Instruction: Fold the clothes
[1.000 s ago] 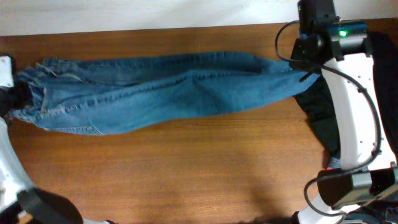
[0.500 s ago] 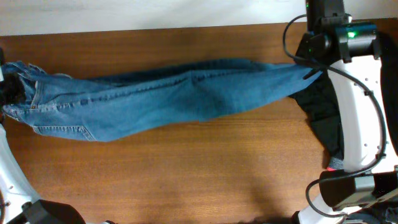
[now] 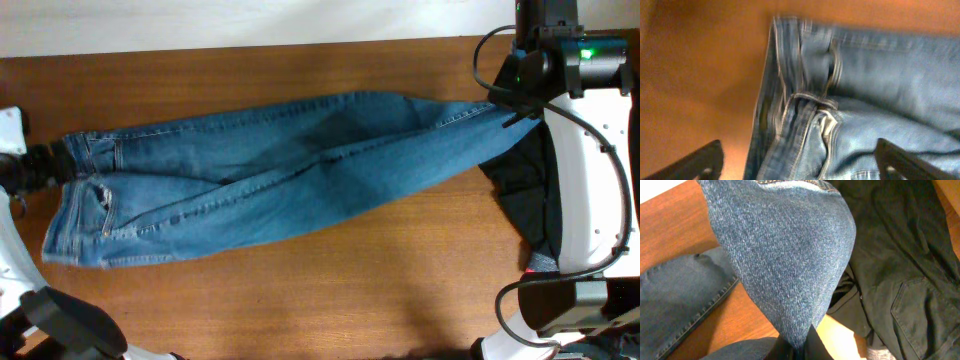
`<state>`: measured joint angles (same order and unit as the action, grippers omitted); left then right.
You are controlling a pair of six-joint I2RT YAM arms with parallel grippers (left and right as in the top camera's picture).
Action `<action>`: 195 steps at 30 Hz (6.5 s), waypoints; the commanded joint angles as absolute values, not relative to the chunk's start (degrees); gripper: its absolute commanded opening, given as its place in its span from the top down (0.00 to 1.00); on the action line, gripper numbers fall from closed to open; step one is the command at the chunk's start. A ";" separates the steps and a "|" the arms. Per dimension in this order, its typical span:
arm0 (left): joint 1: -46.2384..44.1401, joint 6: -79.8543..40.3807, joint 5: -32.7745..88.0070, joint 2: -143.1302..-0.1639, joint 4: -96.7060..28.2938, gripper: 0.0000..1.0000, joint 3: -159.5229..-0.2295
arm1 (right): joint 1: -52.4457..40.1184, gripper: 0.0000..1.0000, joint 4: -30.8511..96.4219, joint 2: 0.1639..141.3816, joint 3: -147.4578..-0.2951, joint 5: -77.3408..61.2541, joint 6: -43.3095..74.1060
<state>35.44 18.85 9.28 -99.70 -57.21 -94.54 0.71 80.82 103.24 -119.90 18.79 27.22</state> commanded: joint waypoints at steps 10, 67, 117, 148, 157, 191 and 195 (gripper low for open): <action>35.79 1.39 -14.11 -101.30 -77.06 0.01 -95.64 | 1.15 0.96 81.60 102.63 -120.55 19.73 27.90; 36.91 13.76 -11.11 -107.13 -51.46 1.00 -71.31 | 1.21 0.96 83.57 102.63 -120.55 19.75 26.41; 36.91 0.60 24.14 -116.31 -35.00 1.00 -97.01 | 8.71 0.96 58.54 123.83 -120.55 15.31 27.94; 31.79 -7.77 19.09 -124.90 -16.69 0.01 -98.65 | 8.75 0.24 52.71 131.81 -120.55 6.26 19.70; 33.43 -6.59 20.32 -124.90 -31.22 0.01 -103.66 | 9.96 0.21 46.17 131.81 -120.55 6.44 19.75; 33.32 -1.21 19.88 -117.40 -37.01 0.01 -103.68 | 24.14 0.00 69.97 130.65 -128.46 -30.44 7.64; 32.21 2.92 19.86 -113.67 -42.63 0.01 -103.68 | 22.61 0.00 74.17 130.65 -128.46 -29.95 2.59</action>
<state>33.30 -2.02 19.84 -119.85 -39.66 -102.41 24.25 72.03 131.00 -127.55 -28.42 9.82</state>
